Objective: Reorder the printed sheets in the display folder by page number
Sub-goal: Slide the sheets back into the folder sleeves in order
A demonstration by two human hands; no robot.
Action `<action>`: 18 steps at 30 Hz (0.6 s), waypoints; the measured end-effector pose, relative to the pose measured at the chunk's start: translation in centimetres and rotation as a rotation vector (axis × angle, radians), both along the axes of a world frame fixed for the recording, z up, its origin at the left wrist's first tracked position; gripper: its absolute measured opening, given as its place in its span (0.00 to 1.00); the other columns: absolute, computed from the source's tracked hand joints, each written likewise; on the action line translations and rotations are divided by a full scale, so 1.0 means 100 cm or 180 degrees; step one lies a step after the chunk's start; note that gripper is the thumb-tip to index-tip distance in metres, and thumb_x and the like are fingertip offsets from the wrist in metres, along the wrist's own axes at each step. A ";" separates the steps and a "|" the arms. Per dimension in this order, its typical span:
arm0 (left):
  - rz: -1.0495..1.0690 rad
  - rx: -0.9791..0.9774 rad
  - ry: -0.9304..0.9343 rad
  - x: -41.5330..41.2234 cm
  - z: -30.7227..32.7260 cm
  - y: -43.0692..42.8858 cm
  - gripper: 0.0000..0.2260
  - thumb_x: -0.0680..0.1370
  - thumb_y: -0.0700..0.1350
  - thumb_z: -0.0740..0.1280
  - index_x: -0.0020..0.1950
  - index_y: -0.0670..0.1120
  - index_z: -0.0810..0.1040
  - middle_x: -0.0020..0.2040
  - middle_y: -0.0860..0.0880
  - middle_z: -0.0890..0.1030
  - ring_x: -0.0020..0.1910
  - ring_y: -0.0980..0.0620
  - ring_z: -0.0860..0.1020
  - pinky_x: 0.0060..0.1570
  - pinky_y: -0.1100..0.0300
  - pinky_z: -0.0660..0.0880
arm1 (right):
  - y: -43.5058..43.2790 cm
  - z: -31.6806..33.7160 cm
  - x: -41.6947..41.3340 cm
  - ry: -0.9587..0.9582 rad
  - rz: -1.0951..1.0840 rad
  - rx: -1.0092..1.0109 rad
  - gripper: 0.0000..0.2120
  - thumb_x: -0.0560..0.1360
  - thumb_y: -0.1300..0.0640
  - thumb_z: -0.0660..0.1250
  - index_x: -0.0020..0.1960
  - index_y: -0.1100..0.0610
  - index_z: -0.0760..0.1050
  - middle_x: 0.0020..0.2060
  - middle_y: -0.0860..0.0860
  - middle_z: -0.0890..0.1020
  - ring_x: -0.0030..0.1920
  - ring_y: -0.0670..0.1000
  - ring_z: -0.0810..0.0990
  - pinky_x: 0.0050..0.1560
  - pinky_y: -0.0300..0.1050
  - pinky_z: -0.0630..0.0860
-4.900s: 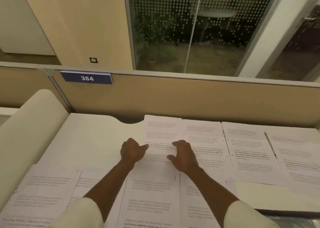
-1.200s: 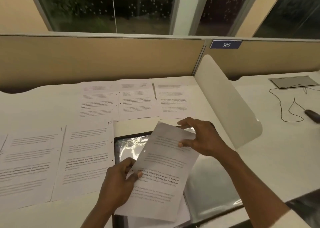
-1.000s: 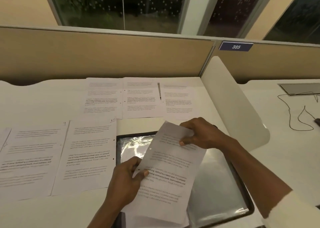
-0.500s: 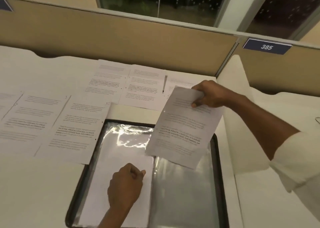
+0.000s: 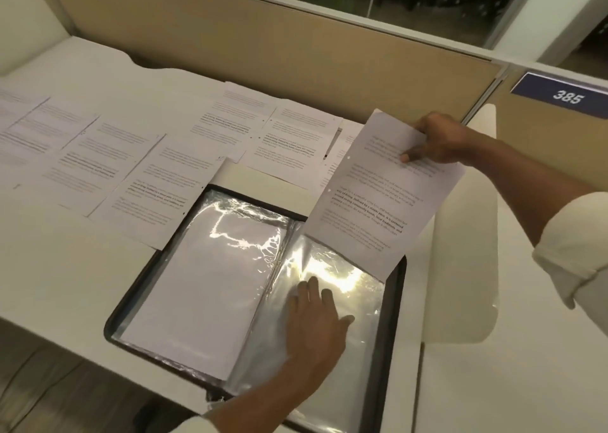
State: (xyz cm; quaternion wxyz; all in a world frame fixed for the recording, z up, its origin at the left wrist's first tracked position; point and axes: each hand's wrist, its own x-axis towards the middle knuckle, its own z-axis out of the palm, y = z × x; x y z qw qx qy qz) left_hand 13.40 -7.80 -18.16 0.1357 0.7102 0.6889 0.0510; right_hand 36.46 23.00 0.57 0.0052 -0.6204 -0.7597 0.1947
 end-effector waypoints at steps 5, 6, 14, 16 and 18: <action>0.0304 -0.0178 0.0029 0.021 0.013 0.048 0.29 0.80 0.68 0.64 0.66 0.45 0.77 0.71 0.42 0.73 0.70 0.41 0.70 0.70 0.43 0.70 | 0.015 -0.005 0.015 0.0291 -0.0228 0.0186 0.18 0.72 0.55 0.81 0.61 0.57 0.85 0.51 0.55 0.85 0.51 0.58 0.81 0.50 0.47 0.73; 0.0333 -0.0255 0.0047 0.024 0.017 0.058 0.31 0.81 0.69 0.62 0.69 0.44 0.75 0.74 0.42 0.70 0.73 0.40 0.68 0.73 0.42 0.67 | 0.017 -0.006 0.016 0.0342 -0.0305 0.0237 0.18 0.72 0.55 0.81 0.60 0.56 0.85 0.51 0.56 0.86 0.50 0.58 0.82 0.50 0.46 0.73; 0.0229 -0.0825 0.0298 0.068 0.004 0.087 0.51 0.75 0.80 0.53 0.83 0.42 0.58 0.85 0.34 0.49 0.83 0.28 0.41 0.73 0.21 0.41 | 0.033 -0.014 0.021 0.0628 -0.0590 0.0404 0.19 0.72 0.55 0.81 0.63 0.54 0.84 0.48 0.54 0.84 0.50 0.57 0.82 0.48 0.45 0.71; 0.0208 -0.0867 0.0358 0.077 0.003 0.085 0.50 0.76 0.78 0.52 0.85 0.41 0.53 0.85 0.34 0.45 0.81 0.26 0.36 0.72 0.21 0.35 | 0.036 -0.015 0.023 0.0662 -0.0604 0.0357 0.20 0.72 0.55 0.81 0.63 0.54 0.84 0.48 0.54 0.84 0.50 0.57 0.82 0.49 0.45 0.72; 0.0197 -0.0853 0.0269 0.084 0.009 0.083 0.43 0.80 0.70 0.57 0.84 0.42 0.55 0.85 0.36 0.45 0.82 0.28 0.36 0.74 0.24 0.35 | 0.040 -0.019 0.025 0.0665 -0.0634 0.0281 0.19 0.72 0.55 0.81 0.62 0.54 0.84 0.48 0.54 0.85 0.50 0.57 0.82 0.49 0.45 0.72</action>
